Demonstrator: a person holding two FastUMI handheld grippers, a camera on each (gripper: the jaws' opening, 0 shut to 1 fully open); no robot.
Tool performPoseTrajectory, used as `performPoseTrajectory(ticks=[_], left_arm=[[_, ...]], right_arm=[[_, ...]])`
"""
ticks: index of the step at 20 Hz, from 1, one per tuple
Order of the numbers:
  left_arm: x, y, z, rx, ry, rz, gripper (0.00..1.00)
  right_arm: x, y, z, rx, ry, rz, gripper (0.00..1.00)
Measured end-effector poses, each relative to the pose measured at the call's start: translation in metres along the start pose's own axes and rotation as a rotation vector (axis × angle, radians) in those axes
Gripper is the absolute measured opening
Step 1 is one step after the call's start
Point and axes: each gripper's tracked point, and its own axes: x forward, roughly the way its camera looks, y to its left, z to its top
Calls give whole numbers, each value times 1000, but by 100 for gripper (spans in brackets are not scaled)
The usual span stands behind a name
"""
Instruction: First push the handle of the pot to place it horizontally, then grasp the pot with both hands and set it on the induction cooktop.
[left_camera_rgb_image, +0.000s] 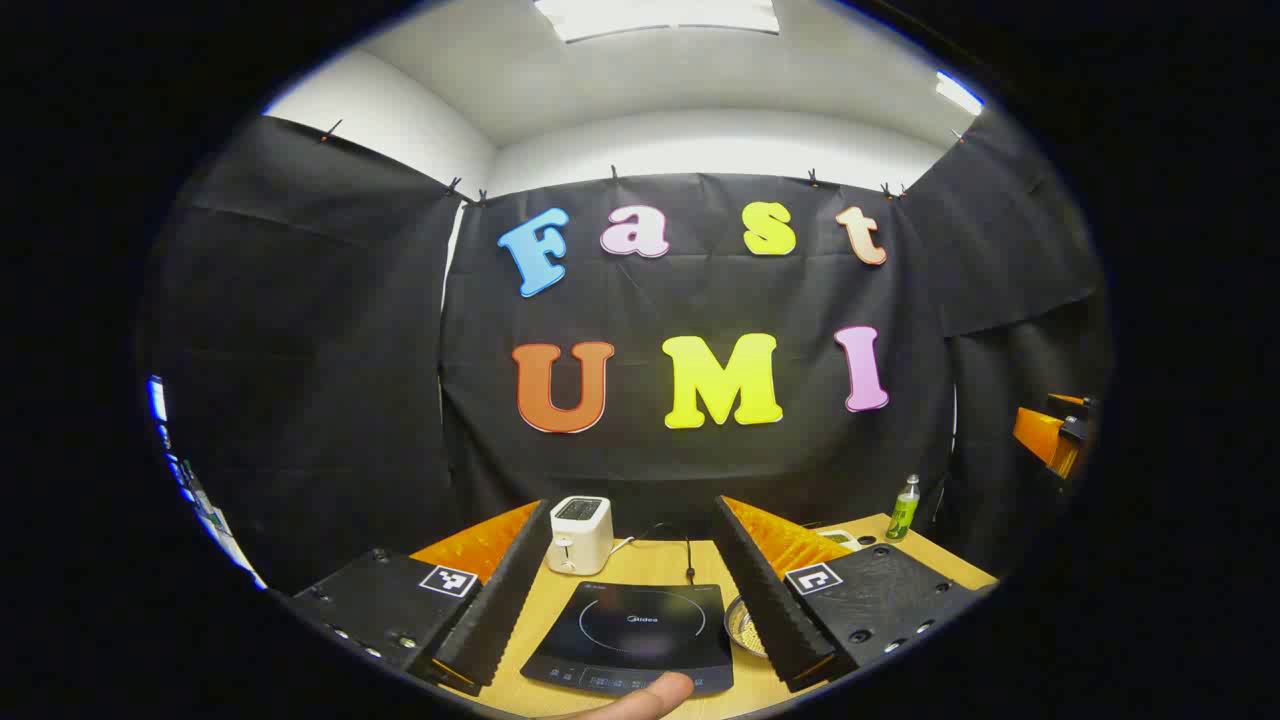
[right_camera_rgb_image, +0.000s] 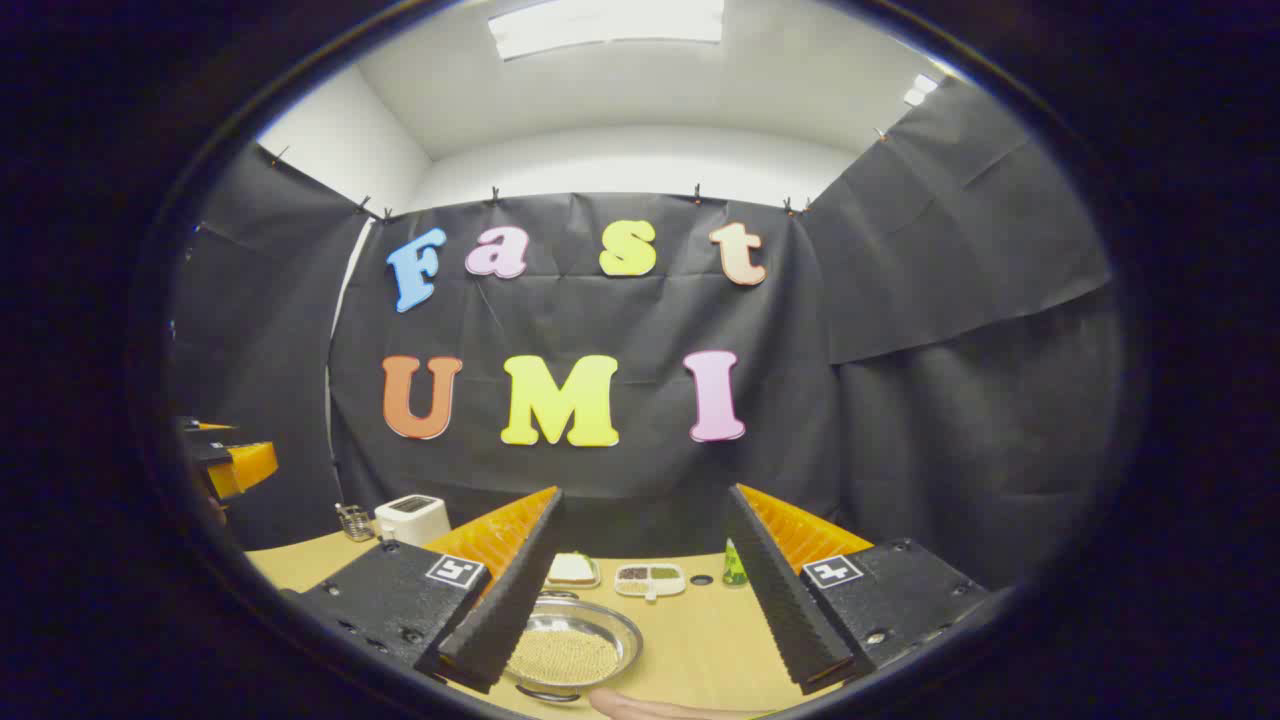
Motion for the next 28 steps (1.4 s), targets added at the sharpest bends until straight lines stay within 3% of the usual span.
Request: performPoseTrajectory(ticks=[7, 15, 23, 27, 28], left_arm=[[-5, 21, 10, -5, -25, -6, 95], [-9, 1, -4, 10, 4, -79, 95], [-9, -11, -21, 28, 24, -99, 95], [-11, -10, -24, 32, 21, -94, 96], [-11, -11, -25, 30, 21, -95, 96]], right_arm=[[-5, -2, 14, -45, -12, -17, 99], [-3, -2, 5, -27, 19, -18, 99], [5, -4, -12, 18, 38, -24, 100], [10, -4, -26, 29, 62, -21, 99], [12, -2, -29, 31, 68, -16, 94]])
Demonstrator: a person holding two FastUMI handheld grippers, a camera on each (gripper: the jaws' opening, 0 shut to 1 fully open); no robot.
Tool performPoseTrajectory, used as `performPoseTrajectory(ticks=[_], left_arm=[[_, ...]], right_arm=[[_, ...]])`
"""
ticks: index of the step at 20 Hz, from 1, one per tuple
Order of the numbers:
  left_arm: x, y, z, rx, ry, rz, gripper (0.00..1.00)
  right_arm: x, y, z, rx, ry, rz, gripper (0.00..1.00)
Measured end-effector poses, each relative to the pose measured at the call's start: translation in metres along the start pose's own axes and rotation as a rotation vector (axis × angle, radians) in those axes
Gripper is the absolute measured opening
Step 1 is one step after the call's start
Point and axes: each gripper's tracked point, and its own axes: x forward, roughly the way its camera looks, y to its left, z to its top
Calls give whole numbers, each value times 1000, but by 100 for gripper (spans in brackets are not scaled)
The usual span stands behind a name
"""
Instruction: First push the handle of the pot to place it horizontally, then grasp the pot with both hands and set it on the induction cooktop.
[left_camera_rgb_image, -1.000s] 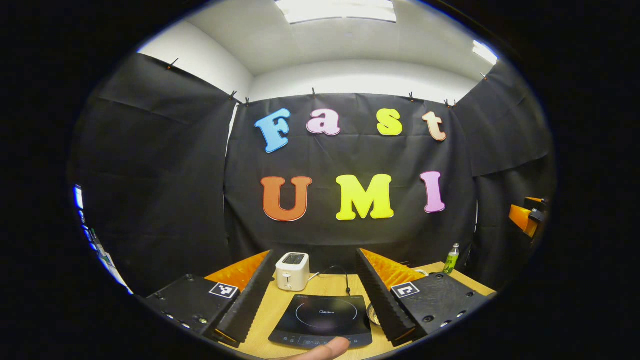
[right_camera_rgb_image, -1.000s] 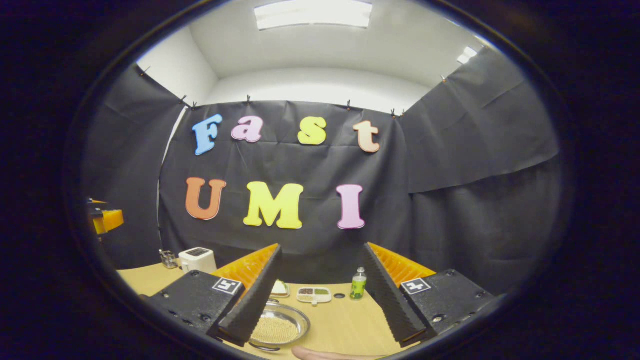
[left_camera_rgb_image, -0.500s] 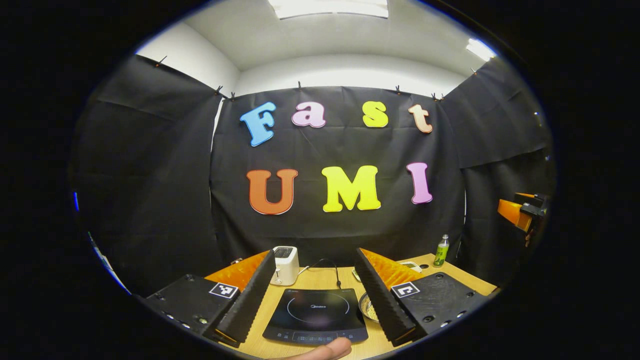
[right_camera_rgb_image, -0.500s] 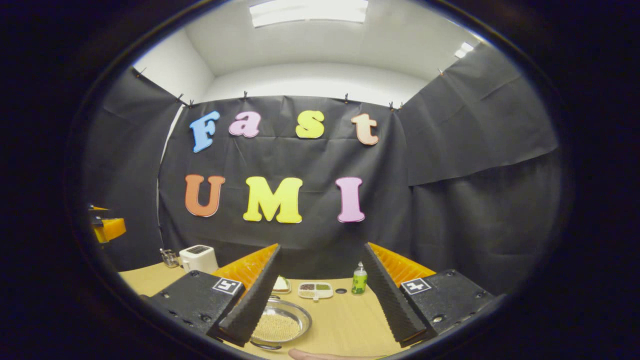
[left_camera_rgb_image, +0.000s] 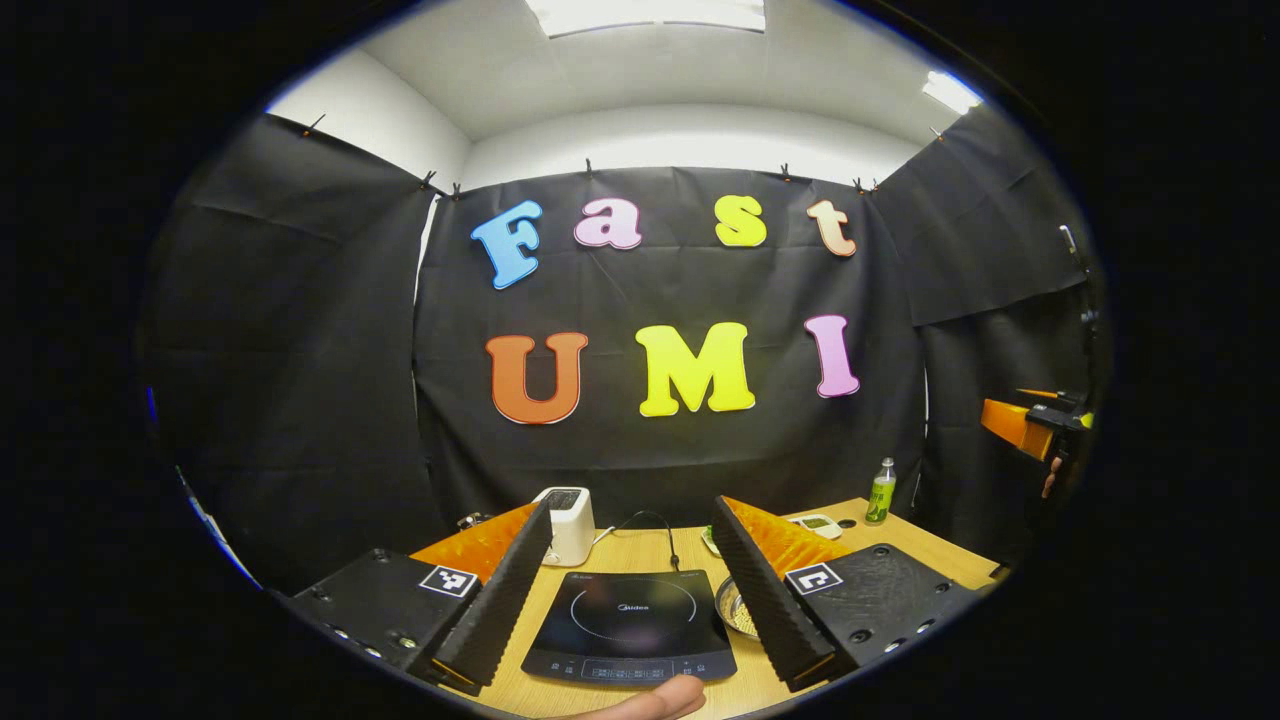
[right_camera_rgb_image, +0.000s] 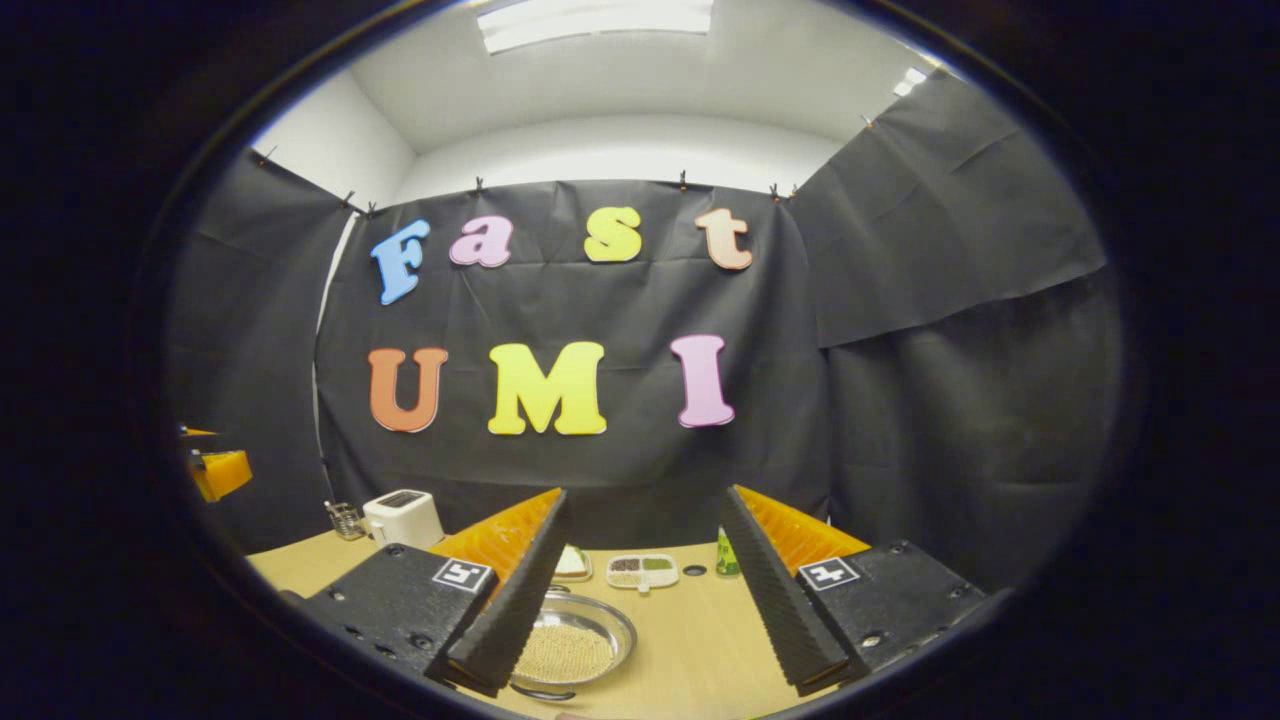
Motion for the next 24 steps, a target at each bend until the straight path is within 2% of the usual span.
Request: performPoseTrajectory(ticks=[3, 7, 8, 9, 10, 11, 12, 14, 20, 24], left_arm=[[-4, 3, -1, -3, 1, 5, 96], [-10, 8, 1, -22, -12, 6, 96], [-11, 8, 2, -24, -15, 4, 96], [-13, 9, 3, -23, -20, 6, 96], [-15, 10, 4, -22, -26, 7, 96], [-16, 12, 5, -21, -31, 8, 96], [-18, 11, 4, -20, -33, 6, 96], [-20, 10, 1, -19, -26, -2, 96], [-24, 16, 0, -22, -32, 12, 96], [-26, 22, 2, 0, -41, 46, 96]], right_arm=[[5, 11, -18, -1, 37, 21, 82], [13, 38, -44, -39, 91, 90, 61], [14, 44, -49, -50, 99, 97, 48], [16, 49, -54, -56, 107, 104, 40], [16, 55, -59, -60, 117, 111, 21], [17, 60, -66, -63, 128, 112, 16], [18, 63, -72, -74, 145, 105, 5], [18, 76, -90, -96, 195, 138, 1], [27, 95, -139, -80, 331, 150, 4], [23, 117, -189, -87, 458, 193, 1]])
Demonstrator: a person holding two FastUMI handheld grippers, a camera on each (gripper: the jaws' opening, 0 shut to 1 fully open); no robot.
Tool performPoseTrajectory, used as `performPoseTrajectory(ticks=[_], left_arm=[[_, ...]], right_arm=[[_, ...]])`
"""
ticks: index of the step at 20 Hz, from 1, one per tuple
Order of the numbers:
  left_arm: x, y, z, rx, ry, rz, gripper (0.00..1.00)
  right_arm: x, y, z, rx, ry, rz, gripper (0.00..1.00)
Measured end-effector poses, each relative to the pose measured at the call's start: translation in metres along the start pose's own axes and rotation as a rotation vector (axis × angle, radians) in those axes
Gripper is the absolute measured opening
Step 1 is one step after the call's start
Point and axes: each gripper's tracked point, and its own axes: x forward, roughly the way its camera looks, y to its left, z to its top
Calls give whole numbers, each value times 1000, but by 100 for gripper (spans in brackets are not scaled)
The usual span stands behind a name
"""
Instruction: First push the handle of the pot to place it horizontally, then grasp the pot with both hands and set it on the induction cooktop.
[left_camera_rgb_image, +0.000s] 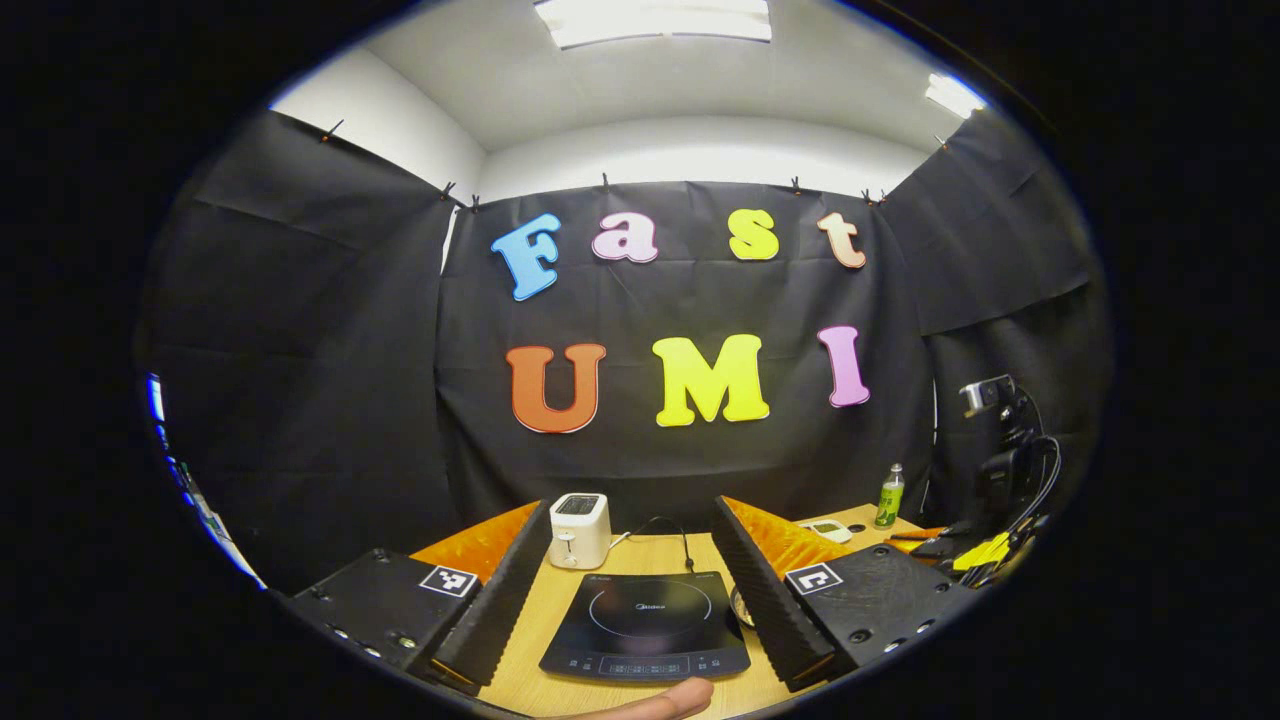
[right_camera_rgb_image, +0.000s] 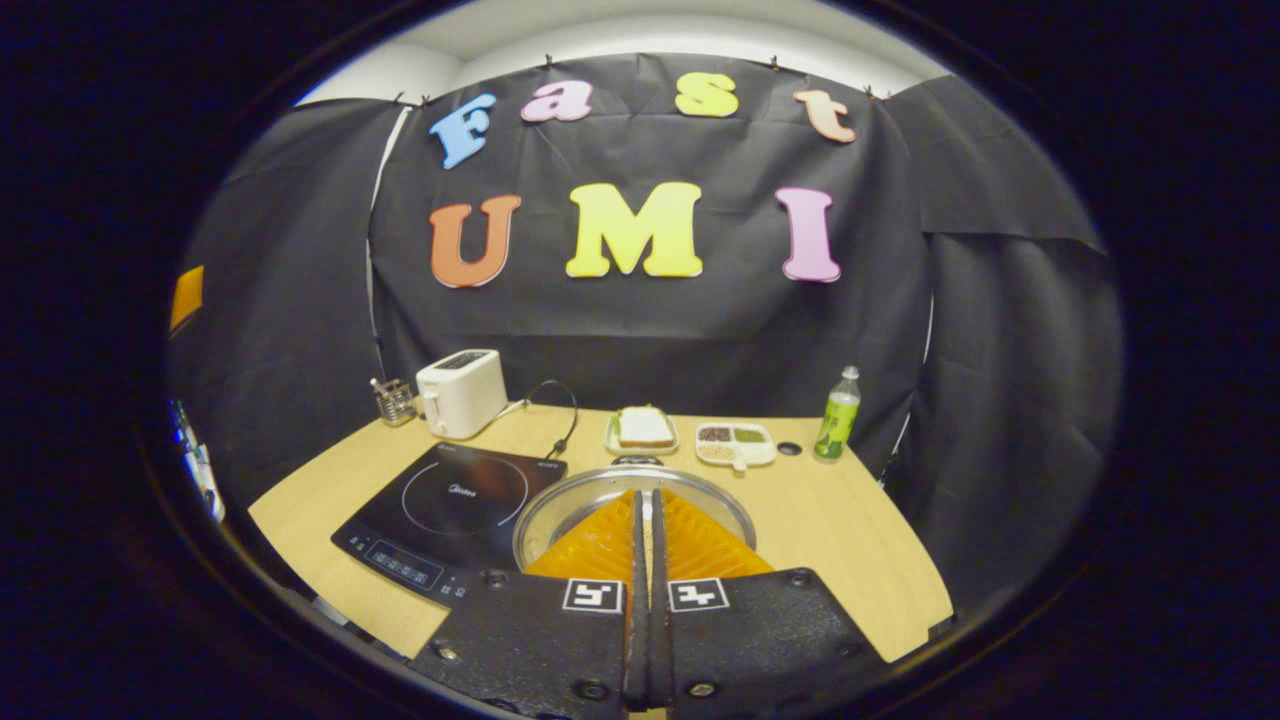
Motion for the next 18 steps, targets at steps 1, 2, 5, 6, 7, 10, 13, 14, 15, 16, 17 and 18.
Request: performPoseTrajectory(ticks=[1, 2, 5, 6, 7, 10, 13, 14, 15, 16, 17, 18], left_arm=[[-1, -2, 0, -4, 0, -4, 96], [-1, -3, 0, -9, 1, -9, 96], [0, -2, -1, -11, 2, -9, 96], [0, -3, -3, -9, 4, -10, 96], [0, -4, -5, -7, 9, -11, 96], [2, -5, -10, -12, 24, -8, 96], [2, -8, -14, -8, 35, -19, 96], [2, -8, -14, -4, 33, -21, 96], [2, -9, -15, -3, 33, -23, 96], [2, -11, -15, -3, 35, -31, 96], [0, -12, -13, -9, 30, -35, 96], [0, -12, -8, -18, 18, -38, 96]], right_arm=[[5, 5, -11, -19, 31, 6, 4], [10, 9, -21, -34, 56, 7, 1], [19, 25, -49, -60, 138, 46, 4], [21, 32, -57, -58, 164, 64, 4], [22, 34, -64, -58, 180, 68, 4], [28, 39, -81, -52, 215, 67, 4], [29, 55, -107, -10, 288, 121, 4], [30, 55, -113, -6, 304, 118, 1], [32, 52, -119, -2, 320, 102, 1], [34, 51, -125, 11, 337, 99, 4], [35, 54, -134, 32, 360, 104, 4], [36, 53, -142, 50, 385, 111, 1]])
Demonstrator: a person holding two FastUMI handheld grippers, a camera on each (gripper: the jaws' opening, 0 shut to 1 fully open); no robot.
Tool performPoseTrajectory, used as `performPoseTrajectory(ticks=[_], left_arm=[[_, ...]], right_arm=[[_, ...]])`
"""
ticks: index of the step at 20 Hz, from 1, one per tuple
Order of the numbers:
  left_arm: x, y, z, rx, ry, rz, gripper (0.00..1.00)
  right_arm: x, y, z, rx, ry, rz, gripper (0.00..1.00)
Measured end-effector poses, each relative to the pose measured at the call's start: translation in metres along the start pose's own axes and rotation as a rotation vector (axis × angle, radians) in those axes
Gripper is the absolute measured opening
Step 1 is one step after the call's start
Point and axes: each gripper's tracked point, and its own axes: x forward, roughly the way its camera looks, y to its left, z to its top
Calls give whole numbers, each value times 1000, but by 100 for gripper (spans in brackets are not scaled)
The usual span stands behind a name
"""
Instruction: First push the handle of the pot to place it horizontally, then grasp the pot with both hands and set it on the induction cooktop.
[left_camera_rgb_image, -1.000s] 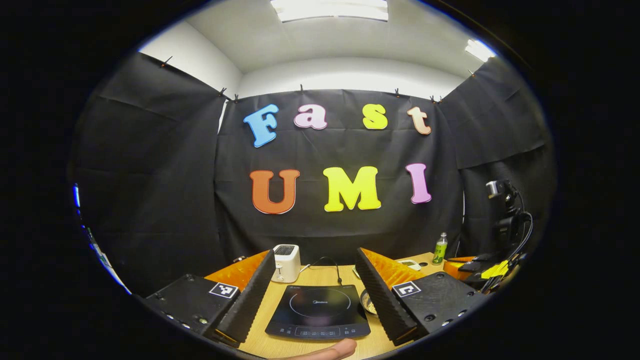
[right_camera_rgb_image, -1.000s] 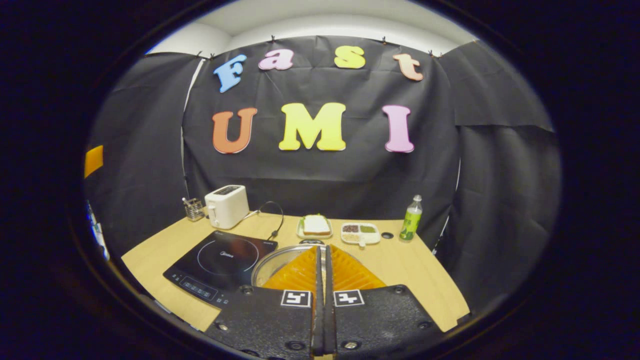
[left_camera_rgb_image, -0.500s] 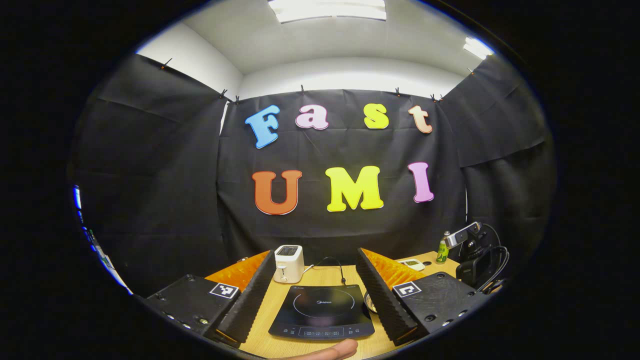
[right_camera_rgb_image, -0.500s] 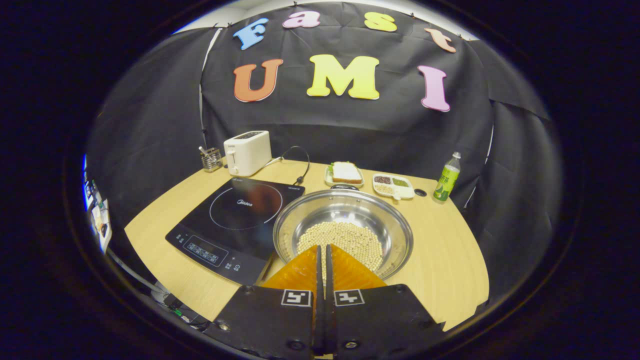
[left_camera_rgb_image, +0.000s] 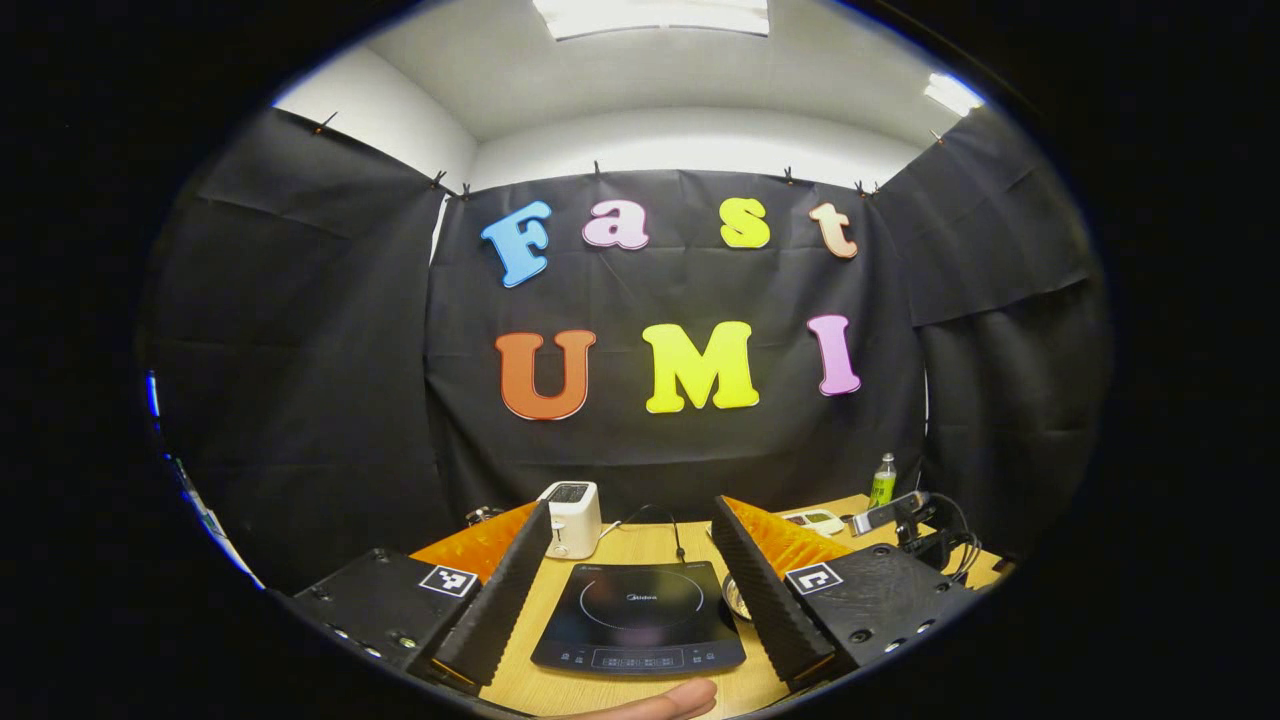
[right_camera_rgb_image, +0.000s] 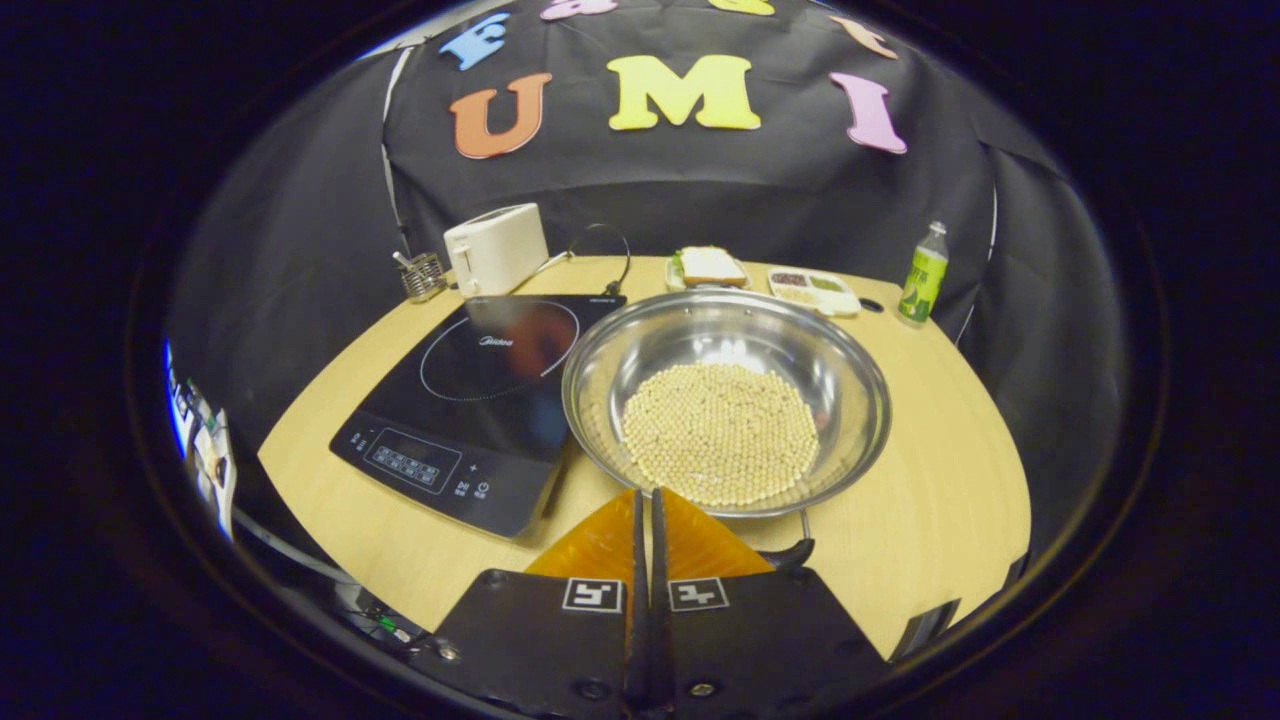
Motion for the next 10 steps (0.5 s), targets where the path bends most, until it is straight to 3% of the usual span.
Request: performPoseTrajectory(ticks=[10], left_arm=[[-6, -6, -1, -30, -2, -27, 96]], right_arm=[[-2, -8, -17, 14, 23, 35, 4]])
